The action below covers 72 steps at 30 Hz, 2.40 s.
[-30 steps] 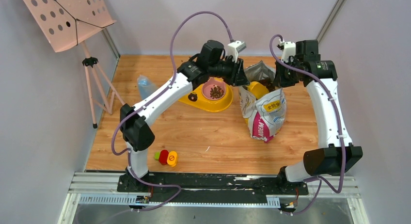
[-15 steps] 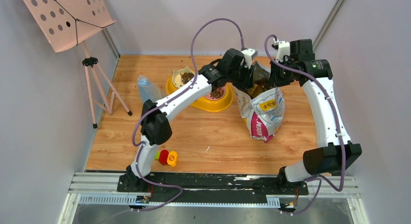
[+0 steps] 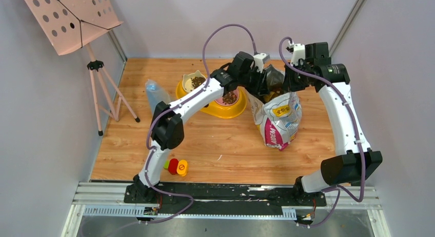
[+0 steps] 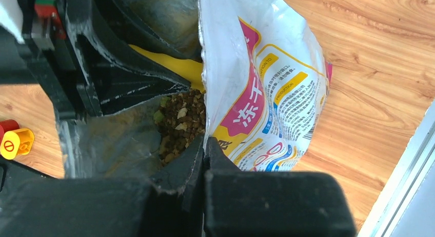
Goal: Serve the pet food
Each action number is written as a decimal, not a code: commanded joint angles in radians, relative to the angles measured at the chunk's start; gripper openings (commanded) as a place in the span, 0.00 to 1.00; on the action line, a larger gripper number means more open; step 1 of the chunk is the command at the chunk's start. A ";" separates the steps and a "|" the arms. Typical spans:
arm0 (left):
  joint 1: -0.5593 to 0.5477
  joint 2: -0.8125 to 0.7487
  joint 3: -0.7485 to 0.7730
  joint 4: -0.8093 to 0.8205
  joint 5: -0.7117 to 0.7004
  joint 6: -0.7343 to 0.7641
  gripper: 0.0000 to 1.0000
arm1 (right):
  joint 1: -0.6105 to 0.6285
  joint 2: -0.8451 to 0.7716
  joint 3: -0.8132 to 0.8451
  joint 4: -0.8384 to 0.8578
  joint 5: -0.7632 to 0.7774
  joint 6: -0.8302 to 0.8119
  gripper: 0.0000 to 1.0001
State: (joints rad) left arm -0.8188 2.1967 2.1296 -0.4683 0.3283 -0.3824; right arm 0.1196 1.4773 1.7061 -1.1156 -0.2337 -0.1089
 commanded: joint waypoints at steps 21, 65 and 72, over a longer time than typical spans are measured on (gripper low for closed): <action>0.226 -0.149 -0.212 0.511 0.517 -0.609 0.00 | 0.003 -0.006 0.006 0.029 0.047 -0.037 0.00; 0.412 -0.354 -0.569 0.789 0.680 -1.151 0.00 | -0.031 0.000 0.011 -0.014 0.114 -0.087 0.00; 0.449 -0.403 -0.636 0.872 0.685 -1.212 0.00 | -0.030 -0.002 0.017 -0.027 0.126 -0.095 0.00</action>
State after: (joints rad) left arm -0.4061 1.8912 1.5101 0.2958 0.9867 -1.5448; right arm 0.0967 1.4693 1.7008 -1.1305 -0.1398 -0.1917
